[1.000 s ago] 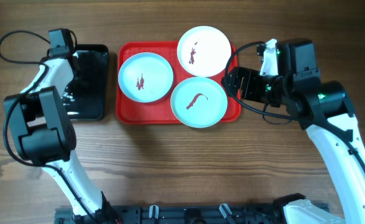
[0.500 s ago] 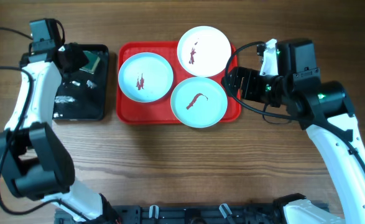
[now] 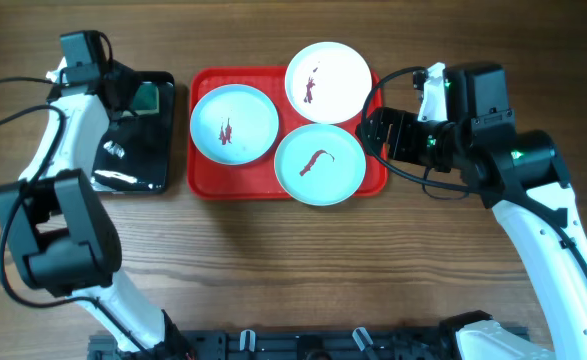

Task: Clean dirty plates on tray and stack at the side
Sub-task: 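Grasp the green sponge with the left gripper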

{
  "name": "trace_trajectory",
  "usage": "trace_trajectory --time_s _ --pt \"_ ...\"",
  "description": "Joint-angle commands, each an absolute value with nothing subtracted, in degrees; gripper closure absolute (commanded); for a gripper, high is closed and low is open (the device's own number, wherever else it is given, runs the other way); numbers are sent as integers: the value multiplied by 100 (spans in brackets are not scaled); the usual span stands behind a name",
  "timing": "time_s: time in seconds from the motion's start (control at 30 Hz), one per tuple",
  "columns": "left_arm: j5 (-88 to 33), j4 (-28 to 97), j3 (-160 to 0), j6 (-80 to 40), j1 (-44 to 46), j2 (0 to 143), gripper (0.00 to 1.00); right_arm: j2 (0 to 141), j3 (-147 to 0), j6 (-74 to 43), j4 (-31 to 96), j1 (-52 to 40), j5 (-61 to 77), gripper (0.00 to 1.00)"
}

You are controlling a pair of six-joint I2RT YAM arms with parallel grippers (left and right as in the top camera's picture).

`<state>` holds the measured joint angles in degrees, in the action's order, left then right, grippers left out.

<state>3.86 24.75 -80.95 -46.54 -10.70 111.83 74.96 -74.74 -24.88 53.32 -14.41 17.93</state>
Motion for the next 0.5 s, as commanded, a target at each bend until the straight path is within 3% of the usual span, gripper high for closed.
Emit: trace_trajectory --time_s 0.0,0.23,0.47 --pt "764 2038 -8060 -5172 -910 11526 25 7544 -7579 -2543 5336 -1417 1719 0" --pt "1011 1776 -8060 -5666 -790 11806 27 7544 -7579 -2550 5347 -1417 1645 0" --pt "1098 2038 -8058 -5177 -786 11909 23 7544 -7579 -2550 5360 -1417 1645 0"
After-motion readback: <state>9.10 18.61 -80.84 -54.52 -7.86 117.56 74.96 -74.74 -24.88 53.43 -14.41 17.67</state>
